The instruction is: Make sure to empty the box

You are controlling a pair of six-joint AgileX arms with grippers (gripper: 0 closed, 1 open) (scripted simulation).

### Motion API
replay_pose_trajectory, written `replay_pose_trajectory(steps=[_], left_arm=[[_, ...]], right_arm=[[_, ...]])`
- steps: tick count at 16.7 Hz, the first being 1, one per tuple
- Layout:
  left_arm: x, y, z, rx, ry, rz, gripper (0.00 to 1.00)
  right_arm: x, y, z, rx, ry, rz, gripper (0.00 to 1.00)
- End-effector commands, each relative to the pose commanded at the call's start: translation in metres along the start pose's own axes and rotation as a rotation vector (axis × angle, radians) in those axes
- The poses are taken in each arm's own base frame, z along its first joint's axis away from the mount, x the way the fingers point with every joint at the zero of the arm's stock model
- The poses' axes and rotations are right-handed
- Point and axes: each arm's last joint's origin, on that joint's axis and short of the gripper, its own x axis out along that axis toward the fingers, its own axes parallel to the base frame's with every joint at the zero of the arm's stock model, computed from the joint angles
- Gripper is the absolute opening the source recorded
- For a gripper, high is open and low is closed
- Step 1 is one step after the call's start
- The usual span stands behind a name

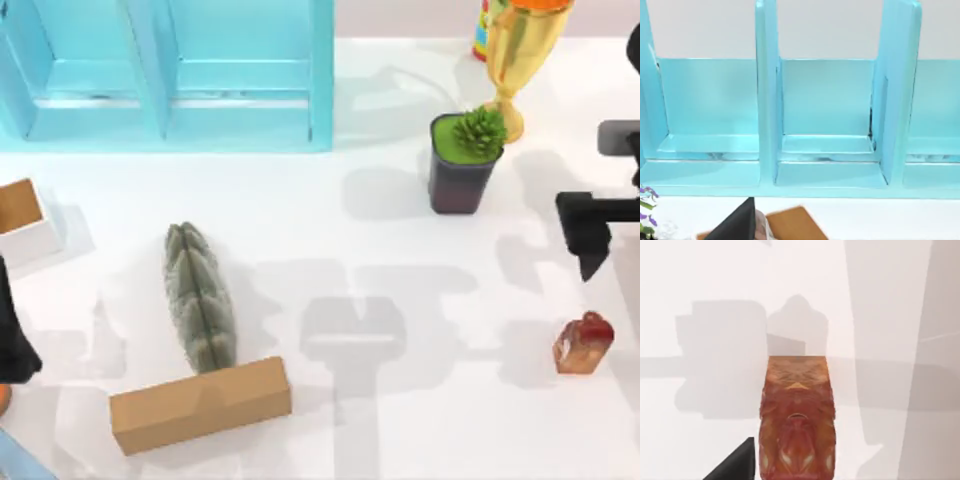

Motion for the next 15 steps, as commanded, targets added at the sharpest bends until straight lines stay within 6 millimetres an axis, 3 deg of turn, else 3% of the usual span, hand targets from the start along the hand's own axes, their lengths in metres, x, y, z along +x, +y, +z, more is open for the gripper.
replay_pose_trajectory(steps=[5,10,12,15], left_arm=[[0.000,0.000,0.000,0.000,0.000,0.000,1.00],[0.000,0.000,0.000,0.000,0.000,0.000,1.00],[0.000,0.000,0.000,0.000,0.000,0.000,1.00],[0.000,0.000,0.000,0.000,0.000,0.000,1.00]], right_arm=[[-0.020,-0.095,0.040,0.012,-0.007,0.012,1.00],[-0.040,-0.196,0.045,0.021,-0.036,0.012,1.00],[-0.043,-0.220,0.042,0.020,-0.037,0.013,1.00],[-0.045,-0.230,0.041,0.019,-0.035,0.014,1.00]])
